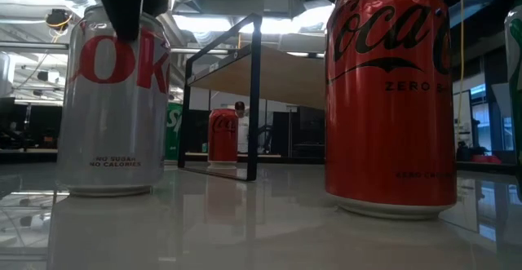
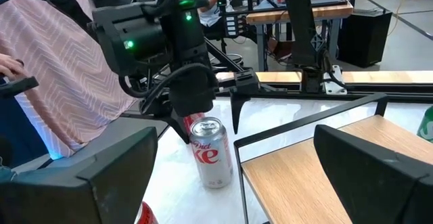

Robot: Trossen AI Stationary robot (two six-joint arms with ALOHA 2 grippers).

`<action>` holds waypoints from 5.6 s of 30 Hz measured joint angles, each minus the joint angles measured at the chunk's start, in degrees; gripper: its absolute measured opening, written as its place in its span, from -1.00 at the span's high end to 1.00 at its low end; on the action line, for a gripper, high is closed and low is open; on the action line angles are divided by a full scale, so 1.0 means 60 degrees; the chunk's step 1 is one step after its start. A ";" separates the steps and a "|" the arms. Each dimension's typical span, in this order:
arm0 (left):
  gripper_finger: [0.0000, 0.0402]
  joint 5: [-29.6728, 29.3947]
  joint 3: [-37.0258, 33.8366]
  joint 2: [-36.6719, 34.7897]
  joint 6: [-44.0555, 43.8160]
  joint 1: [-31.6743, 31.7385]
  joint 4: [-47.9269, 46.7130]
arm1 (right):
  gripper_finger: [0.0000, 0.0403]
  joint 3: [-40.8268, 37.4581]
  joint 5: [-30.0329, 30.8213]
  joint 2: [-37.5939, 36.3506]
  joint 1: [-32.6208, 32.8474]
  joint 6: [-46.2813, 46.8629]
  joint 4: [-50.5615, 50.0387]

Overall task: Place canned beverage on shelf
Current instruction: Put the silver soda can on the shelf aligned with the other silver soda can

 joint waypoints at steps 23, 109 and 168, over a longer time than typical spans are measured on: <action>-0.72 -0.0074 0.0000 0.0164 0.0000 0.0007 0.0054 | -0.95 0.0000 0.0004 0.0000 0.0000 0.0004 -0.0022; -0.38 0.0068 0.6222 -0.0054 0.4519 0.3966 -0.1179 | -0.85 0.2215 0.1548 0.0787 0.0000 -0.0195 -0.2466; -0.40 -0.0146 0.5399 -0.0014 0.5512 0.4054 0.0554 | -0.92 0.2208 0.1377 0.1730 0.0004 -0.0193 -0.2420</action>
